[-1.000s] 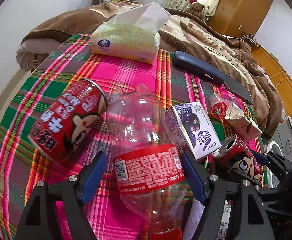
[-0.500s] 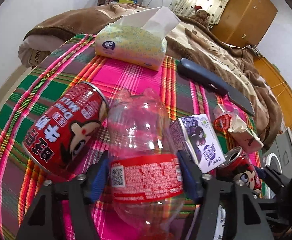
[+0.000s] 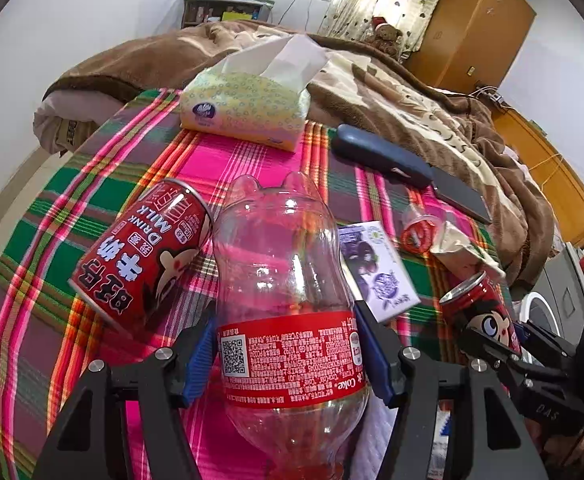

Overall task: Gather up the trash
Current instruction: 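Grasp the red milk can with the right tool while the left tool grasps the plastic bottle, then carry the can over the bin and open the right tool while the left tool drops the bottle in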

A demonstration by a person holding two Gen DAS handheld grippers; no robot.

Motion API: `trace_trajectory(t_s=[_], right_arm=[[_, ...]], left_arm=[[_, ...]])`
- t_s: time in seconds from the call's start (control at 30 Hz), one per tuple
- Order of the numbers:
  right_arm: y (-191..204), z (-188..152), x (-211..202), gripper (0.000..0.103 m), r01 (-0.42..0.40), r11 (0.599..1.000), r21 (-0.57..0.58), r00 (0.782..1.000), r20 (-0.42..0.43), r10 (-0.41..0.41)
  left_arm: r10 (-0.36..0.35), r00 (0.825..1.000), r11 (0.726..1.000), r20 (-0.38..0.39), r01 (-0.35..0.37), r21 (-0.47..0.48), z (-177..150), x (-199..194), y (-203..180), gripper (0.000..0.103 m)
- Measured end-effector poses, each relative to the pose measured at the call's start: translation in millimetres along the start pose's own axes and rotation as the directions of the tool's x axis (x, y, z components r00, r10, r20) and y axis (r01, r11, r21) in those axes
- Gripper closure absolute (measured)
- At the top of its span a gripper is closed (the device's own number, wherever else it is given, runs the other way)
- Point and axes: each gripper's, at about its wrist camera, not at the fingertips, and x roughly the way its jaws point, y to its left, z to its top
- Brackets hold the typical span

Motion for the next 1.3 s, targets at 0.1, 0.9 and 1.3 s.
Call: trace_trajectory(t_s=[0.1, 0.9, 1.3], right_arm=[[-1.3, -2.0, -9.8, 0.046, 0.002, 1.000, 0.012, 1.000, 0.021, -0.002], [-61.0, -41.9, -110.2, 0.046, 0.085, 0.977, 0.195, 0.972, 0.197, -0.124], [-112.2, -74.8, -150.6, 0.046, 0.177, 0.932, 0.317, 0.942, 0.219, -0.254]], left_arm=[[-0.011, 1.000, 1.000, 0.011, 0.011, 0.008, -3.7, -9.8, -5.6, 0.039], [-0.153, 0.984, 0.965, 0.092, 0.128, 0.229, -36.7, -81.7, -128.8, 0.039], [-0.250, 0.968, 0.907, 0.023, 0.226, 0.354, -63.0, -68.7, -222.0, 0.039]])
